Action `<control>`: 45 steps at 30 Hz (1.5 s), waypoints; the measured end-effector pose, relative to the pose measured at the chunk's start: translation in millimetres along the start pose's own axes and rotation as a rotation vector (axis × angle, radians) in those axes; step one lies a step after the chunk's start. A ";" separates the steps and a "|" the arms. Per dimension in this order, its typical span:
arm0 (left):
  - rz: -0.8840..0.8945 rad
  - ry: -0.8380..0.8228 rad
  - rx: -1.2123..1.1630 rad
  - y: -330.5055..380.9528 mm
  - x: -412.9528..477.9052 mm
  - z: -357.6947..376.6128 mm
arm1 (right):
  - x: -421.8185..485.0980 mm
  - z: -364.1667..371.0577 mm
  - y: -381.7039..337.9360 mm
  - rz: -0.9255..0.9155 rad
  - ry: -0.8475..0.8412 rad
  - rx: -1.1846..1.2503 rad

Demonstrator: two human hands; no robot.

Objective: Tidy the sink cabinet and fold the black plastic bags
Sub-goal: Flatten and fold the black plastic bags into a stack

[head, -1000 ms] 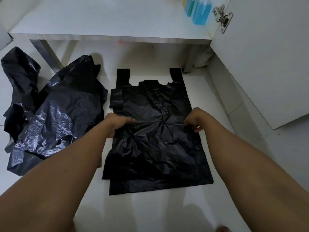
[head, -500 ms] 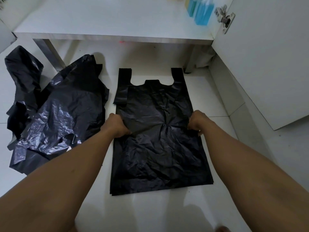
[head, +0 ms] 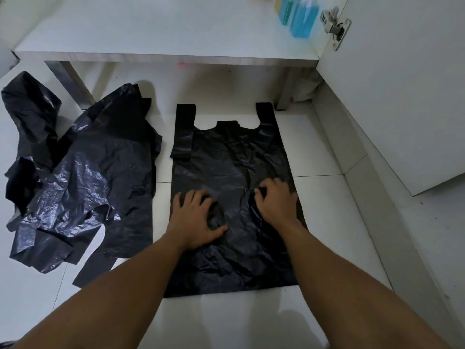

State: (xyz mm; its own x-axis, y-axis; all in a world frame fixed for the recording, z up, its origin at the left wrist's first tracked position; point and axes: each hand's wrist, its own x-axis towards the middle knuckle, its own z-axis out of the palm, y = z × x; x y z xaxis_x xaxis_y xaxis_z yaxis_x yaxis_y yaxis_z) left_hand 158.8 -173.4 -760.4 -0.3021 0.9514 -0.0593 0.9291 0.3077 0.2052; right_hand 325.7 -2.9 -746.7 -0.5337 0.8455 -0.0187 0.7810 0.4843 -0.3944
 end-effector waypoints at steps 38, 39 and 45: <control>-0.079 -0.033 0.048 3.5 -3.8 30.3 | -58.7 8.9 91.8 0.175 0.219 -0.170; -0.078 -0.036 0.044 3.6 -4.0 30.3 | -57.7 3.6 101.2 0.234 0.239 -0.148; -0.104 -0.094 -0.022 4.2 -1.1 24.4 | -23.5 -13.3 78.2 0.273 0.288 -0.045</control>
State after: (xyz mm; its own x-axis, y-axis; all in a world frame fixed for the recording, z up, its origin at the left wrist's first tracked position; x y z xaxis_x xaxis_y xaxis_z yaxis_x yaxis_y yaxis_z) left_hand 168.2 -173.0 -783.3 -0.3742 0.9112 -0.1723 0.8885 0.4055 0.2147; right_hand 403.6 18.2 -764.9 -0.1965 0.9699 0.1441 0.8985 0.2369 -0.3694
